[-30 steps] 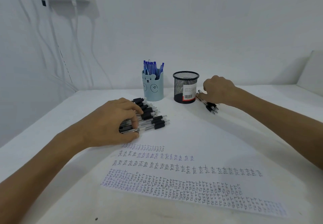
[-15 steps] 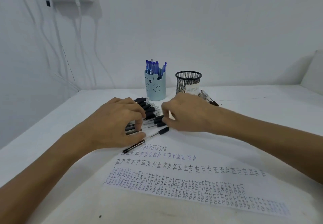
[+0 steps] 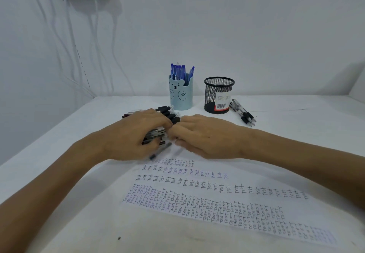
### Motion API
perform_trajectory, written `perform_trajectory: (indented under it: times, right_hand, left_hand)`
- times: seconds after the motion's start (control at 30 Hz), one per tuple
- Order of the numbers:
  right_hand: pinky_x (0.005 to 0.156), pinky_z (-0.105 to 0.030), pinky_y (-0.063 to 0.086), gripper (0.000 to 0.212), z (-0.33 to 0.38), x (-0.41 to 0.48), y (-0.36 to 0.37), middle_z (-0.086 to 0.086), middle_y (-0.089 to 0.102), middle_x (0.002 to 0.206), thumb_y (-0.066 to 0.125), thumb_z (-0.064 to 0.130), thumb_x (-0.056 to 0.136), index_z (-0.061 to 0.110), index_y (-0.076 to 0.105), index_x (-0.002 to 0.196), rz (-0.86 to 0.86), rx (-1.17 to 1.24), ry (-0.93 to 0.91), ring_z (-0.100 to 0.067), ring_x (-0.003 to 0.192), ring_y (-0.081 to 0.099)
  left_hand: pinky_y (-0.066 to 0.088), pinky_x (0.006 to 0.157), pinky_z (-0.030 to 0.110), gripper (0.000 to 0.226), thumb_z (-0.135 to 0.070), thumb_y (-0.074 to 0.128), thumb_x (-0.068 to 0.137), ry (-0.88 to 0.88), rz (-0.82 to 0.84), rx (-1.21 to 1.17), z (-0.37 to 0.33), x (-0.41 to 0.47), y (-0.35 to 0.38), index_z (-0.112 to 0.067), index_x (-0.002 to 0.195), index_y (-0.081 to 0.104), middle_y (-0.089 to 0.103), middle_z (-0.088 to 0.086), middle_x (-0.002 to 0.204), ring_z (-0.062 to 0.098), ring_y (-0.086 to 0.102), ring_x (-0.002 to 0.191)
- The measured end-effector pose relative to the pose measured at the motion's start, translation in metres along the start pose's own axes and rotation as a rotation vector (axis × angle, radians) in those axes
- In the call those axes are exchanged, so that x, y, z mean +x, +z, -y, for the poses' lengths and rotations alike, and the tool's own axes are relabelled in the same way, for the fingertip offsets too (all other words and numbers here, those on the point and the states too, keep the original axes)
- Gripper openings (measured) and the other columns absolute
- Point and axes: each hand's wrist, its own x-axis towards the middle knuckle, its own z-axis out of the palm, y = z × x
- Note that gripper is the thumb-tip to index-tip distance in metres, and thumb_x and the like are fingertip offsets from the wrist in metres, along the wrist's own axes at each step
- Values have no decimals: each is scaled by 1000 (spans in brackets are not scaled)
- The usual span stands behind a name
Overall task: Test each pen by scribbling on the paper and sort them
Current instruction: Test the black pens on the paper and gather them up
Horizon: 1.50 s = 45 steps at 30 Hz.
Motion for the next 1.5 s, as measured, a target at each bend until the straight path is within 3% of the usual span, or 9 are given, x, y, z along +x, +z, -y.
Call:
perform_trajectory:
  times: [0.23, 0.43, 0.57, 0.7, 0.87, 1.0, 1.1, 1.27, 1.5]
  right_hand:
    - [77, -37, 38, 65, 7, -7, -6, -4, 52, 66, 50, 74, 82, 10, 50, 73, -125, 212, 281, -21, 69, 45]
    - [51, -38, 32, 52, -2, -8, -12, 5, 36, 57, 58, 53, 92, 13, 40, 64, -312, 427, 323, -13, 54, 33]
    - [58, -36, 39, 45, -10, -18, -4, 0, 48, 72, 60, 32, 102, 6, 49, 67, -386, 424, 442, -18, 63, 46]
    - [67, -27, 44, 49, -3, -24, -7, 5, 54, 74, 40, 38, 109, 11, 65, 77, -454, 411, 555, -14, 73, 54]
    - [52, -30, 52, 60, 5, -20, -11, -19, 69, 67, 41, 53, 103, 8, 80, 93, -368, 1060, 754, -26, 56, 62]
    - [42, -23, 35, 18, 7, -22, 0, -15, 62, 73, 66, 20, 98, 3, 70, 92, -261, 1229, 813, -20, 57, 52]
    - [38, -19, 29, 18, 9, -25, 1, -13, 59, 67, 63, 11, 95, 12, 62, 77, -222, 1326, 894, -19, 50, 45]
    - [38, -22, 32, 14, 11, -29, -3, -18, 66, 69, 60, 10, 91, -3, 64, 87, -58, 1259, 735, -19, 49, 50]
    - [50, -17, 42, 11, 18, -35, 0, -16, 60, 59, 61, -8, 89, -12, 58, 79, -130, 1094, 704, -10, 49, 52]
  left_hand:
    - [40, 107, 30, 44, -33, 59, 88, 5, 86, -29, -2, -2, -2, -29, 131, 59, 56, -18, 134, 8, 49, 129]
    - [27, 110, 11, 59, -65, 73, 85, 65, 108, -25, -13, 0, -3, -37, 133, 56, 46, -30, 139, -1, 38, 136]
    - [21, 116, 14, 76, -77, 76, 72, 11, 220, -47, -16, 1, -3, -47, 137, 52, 33, -35, 149, -5, 25, 144]
    - [23, 118, 21, 74, -78, 76, 70, -17, 276, -57, -16, 1, -2, -51, 134, 51, 29, -33, 151, -6, 22, 144]
    - [20, 117, 21, 75, -80, 74, 70, -29, 297, -65, -15, 1, -2, -53, 135, 49, 26, -34, 152, -9, 18, 144]
    - [19, 116, 18, 75, -77, 76, 70, -42, 300, -77, -16, 1, -3, -52, 135, 49, 25, -34, 153, -10, 17, 144]
    - [18, 113, 14, 74, -75, 77, 70, -49, 304, -85, -17, 1, -3, -52, 135, 50, 25, -33, 153, -11, 17, 143]
    - [15, 109, 9, 74, -74, 78, 69, -54, 309, -87, -17, 2, -2, -52, 134, 50, 26, -33, 153, -13, 12, 144]
    - [18, 113, 17, 75, -80, 75, 68, -47, 317, -92, -13, 1, -1, -55, 133, 47, 24, -35, 154, -11, 15, 144]
